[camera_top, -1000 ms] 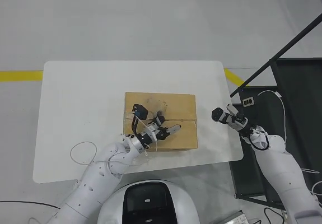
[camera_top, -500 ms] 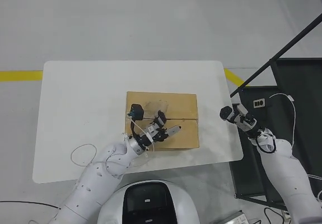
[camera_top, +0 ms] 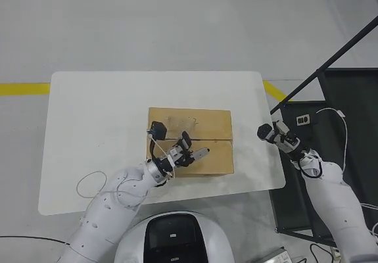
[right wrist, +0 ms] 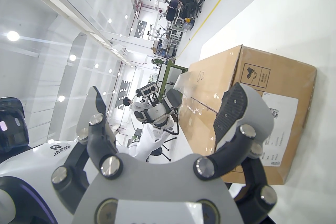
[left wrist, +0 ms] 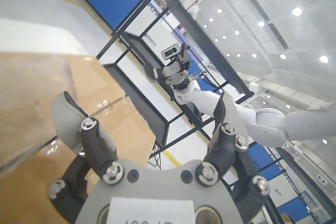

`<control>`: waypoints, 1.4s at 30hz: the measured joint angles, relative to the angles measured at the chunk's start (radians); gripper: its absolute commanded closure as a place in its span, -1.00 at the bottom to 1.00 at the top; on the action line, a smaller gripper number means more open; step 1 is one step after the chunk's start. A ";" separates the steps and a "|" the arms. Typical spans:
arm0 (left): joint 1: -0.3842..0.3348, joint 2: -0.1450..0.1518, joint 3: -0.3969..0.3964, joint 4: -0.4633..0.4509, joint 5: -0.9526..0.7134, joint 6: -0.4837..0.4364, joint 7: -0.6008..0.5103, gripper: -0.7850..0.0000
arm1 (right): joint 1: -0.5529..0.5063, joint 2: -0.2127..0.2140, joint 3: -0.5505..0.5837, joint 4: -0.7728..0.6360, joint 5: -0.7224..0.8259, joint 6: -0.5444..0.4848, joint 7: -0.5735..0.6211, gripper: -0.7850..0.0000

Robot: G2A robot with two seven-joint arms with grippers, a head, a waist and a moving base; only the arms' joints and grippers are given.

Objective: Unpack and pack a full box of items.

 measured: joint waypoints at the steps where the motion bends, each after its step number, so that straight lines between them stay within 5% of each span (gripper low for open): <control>1: 0.003 0.002 -0.005 -0.011 -0.023 0.038 -0.038 -1.00 | 0.000 0.000 0.001 0.000 -0.001 0.001 0.000 -1.00; 5: 0.020 0.011 -0.031 -0.055 -0.109 0.117 -0.160 -1.00 | 0.002 -0.001 0.005 -0.002 -0.009 0.007 0.002 -1.00; 14: 0.067 0.032 -0.096 -0.165 -0.343 0.142 -0.342 -1.00 | 0.011 -0.006 0.004 -0.007 -0.024 0.015 0.006 -1.00; 30: 0.212 0.060 -0.297 -0.267 -0.369 -0.131 -0.112 -1.00 | 0.060 -0.018 -0.044 -0.024 -0.150 0.007 -0.020 -1.00; 42: 0.247 0.068 -0.371 -0.270 -0.259 -0.091 -0.004 -1.00 | 0.057 -0.020 -0.064 -0.090 -0.286 0.004 -0.085 -1.00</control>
